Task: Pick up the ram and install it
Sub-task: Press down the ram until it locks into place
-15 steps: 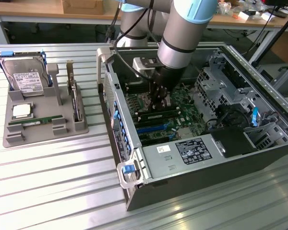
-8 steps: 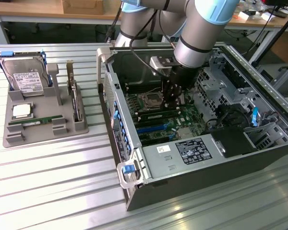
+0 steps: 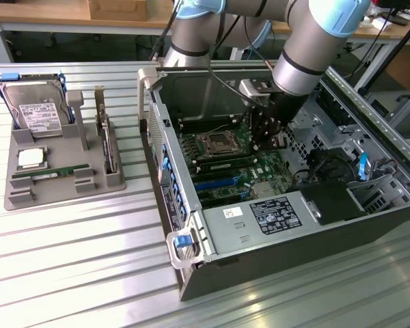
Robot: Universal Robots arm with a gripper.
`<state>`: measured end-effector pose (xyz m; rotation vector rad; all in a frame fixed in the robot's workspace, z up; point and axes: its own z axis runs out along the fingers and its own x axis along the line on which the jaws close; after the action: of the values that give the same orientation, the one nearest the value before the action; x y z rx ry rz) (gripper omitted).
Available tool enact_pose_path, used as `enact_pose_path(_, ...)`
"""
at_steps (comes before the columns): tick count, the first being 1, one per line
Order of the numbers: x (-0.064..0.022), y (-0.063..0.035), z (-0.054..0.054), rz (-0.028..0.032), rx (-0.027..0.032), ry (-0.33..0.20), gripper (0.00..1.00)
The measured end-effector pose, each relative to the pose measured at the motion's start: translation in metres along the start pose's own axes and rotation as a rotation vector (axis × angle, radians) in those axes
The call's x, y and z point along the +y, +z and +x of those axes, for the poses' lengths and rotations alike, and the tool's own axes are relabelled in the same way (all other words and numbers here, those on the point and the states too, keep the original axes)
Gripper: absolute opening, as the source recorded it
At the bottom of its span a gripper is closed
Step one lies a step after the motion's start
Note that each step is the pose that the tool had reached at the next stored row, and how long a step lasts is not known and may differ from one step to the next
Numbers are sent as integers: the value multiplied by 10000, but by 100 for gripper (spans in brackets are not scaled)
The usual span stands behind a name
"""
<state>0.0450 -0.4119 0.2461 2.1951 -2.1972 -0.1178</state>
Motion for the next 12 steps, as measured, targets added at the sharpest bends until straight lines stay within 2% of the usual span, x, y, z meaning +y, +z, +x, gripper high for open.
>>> enact_pose_path(3,-217,-18,3,-38,-45,-2,10)
enact_pose_path(4,-355,-32,3,-58,-76,-5,10)
enact_pose_path(5,-398,-58,2,-59,-96,-5,10)
enact_pose_path(9,-421,-357,-7,-58,-101,-6,10)
enact_pose_path(12,-420,-378,-7,-58,-104,-6,10)
